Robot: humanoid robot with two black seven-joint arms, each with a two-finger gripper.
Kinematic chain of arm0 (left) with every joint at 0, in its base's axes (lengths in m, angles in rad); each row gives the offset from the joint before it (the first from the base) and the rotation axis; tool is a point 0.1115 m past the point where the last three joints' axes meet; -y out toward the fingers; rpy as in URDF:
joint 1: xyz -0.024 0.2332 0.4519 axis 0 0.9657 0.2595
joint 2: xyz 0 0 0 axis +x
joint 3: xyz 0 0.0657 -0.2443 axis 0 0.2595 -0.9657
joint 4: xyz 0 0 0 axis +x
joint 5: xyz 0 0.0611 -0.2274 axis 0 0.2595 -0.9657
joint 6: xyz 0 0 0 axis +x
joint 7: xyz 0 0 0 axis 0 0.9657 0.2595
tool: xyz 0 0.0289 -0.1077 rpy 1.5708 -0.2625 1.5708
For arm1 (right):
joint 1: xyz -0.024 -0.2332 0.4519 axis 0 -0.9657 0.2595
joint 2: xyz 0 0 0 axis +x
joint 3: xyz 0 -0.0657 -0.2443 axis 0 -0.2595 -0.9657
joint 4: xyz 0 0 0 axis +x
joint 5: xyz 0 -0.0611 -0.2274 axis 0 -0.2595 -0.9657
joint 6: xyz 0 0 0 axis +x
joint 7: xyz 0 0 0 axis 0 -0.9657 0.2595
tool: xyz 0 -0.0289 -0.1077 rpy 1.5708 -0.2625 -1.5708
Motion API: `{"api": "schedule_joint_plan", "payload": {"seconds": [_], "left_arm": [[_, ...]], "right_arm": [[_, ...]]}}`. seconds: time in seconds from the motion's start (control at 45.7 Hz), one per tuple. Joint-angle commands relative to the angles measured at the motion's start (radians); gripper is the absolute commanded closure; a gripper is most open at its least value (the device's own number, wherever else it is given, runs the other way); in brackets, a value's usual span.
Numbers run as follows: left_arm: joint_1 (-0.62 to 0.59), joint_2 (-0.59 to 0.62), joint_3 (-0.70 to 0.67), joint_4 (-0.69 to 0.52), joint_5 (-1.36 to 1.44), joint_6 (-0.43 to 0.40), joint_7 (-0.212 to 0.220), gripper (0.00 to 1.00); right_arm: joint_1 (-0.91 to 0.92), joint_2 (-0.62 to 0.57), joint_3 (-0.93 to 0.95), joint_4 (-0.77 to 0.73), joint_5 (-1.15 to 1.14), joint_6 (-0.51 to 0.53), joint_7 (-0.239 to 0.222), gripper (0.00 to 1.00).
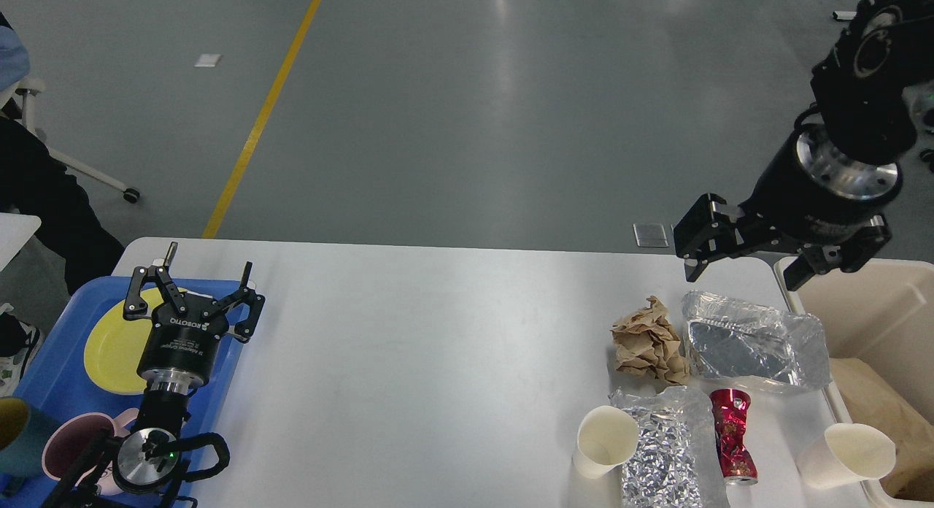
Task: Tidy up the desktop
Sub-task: 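Raise the right gripper and swing it over the crumpled paper, then lower the right gripper onto the white paper cup and grasp it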
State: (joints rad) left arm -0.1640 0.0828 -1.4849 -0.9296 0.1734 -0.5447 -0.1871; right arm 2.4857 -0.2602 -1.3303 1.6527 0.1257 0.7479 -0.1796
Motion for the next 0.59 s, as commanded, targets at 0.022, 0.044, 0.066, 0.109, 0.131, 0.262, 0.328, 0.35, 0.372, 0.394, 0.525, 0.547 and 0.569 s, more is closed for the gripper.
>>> {"api": "schedule_joint_plan", "payload": {"seconds": [0.022,0.044,0.066,0.109,0.131,0.262,0.328,0.35,0.372,0.394,0.525,0.547,0.569], "left_arm": [[0.000,0.000,0.000,0.000,0.001,-0.001,0.001,0.04],[0.000,0.000,0.000,0.000,0.000,0.000,0.000,0.04],[0.000,0.000,0.000,0.000,0.000,0.000,0.000,0.04],[0.000,0.000,0.000,0.000,0.000,0.000,0.001,0.04],[0.000,0.000,0.000,0.000,0.000,-0.001,0.000,0.04],[0.000,0.000,0.000,0.000,0.001,-0.001,0.001,0.04],[0.000,0.000,0.000,0.000,0.002,-0.001,0.001,0.04],[0.000,0.000,0.000,0.000,0.002,-0.001,0.000,0.04],[0.000,0.000,0.000,0.000,0.002,-0.001,0.001,0.04],[0.001,0.000,0.000,0.000,0.002,-0.001,0.000,0.04],[0.000,0.000,0.000,0.000,0.002,-0.001,0.001,0.04],[0.000,0.000,0.000,0.000,0.002,-0.001,0.000,0.04],[0.000,0.000,0.000,0.000,0.002,-0.001,0.000,0.04]], "right_arm": [[0.009,-0.010,0.002,0.067,0.023,-0.010,0.002,0.02],[0.009,-0.013,0.002,0.071,0.029,-0.012,0.002,0.02],[0.009,-0.017,0.003,0.075,0.038,-0.012,0.002,0.02],[0.007,-0.022,0.006,0.076,0.052,-0.013,0.003,0.02],[0.007,-0.022,0.008,0.078,0.057,-0.013,0.003,0.02],[-0.005,-0.031,0.017,0.075,0.072,-0.019,0.006,0.02],[-0.037,-0.037,0.034,0.071,0.084,-0.021,0.006,0.02],[-0.057,-0.040,0.045,0.070,0.089,-0.022,0.006,0.02],[-0.076,-0.045,0.063,0.070,0.092,-0.028,0.006,0.02],[-0.097,-0.050,0.078,0.068,0.094,-0.036,0.006,0.02],[-0.224,-0.053,0.149,0.061,0.094,-0.122,0.005,0.02],[-0.246,-0.048,0.158,0.058,0.094,-0.142,0.005,0.02],[-0.275,-0.045,0.170,0.055,0.092,-0.172,0.005,0.02]]}}
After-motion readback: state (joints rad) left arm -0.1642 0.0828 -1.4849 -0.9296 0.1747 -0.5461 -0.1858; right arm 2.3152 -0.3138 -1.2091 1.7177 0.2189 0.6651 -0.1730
